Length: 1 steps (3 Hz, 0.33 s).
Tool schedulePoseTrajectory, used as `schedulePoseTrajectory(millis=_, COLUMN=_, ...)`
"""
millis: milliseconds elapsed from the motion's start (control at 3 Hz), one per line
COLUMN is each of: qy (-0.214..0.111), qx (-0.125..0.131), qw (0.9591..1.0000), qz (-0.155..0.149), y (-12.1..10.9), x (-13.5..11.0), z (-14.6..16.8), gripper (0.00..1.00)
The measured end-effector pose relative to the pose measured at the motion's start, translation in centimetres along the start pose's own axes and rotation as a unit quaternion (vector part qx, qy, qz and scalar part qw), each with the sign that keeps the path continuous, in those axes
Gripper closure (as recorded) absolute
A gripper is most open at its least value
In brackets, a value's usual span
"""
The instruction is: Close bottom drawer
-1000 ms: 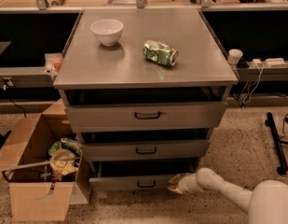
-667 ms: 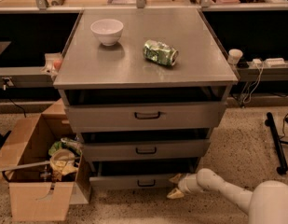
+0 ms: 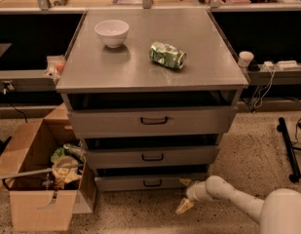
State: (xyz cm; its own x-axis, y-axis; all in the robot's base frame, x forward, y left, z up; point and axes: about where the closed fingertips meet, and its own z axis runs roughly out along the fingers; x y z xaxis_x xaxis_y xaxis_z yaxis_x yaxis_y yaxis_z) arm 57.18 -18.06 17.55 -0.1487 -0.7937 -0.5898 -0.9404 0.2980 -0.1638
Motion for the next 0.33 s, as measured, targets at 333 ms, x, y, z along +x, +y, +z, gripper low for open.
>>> schedulePoseTrajectory(millis=333, qy=0.0, qx=0.0, qw=1.0, qz=0.0, y=0.0, x=0.0, z=0.0, gripper=0.0)
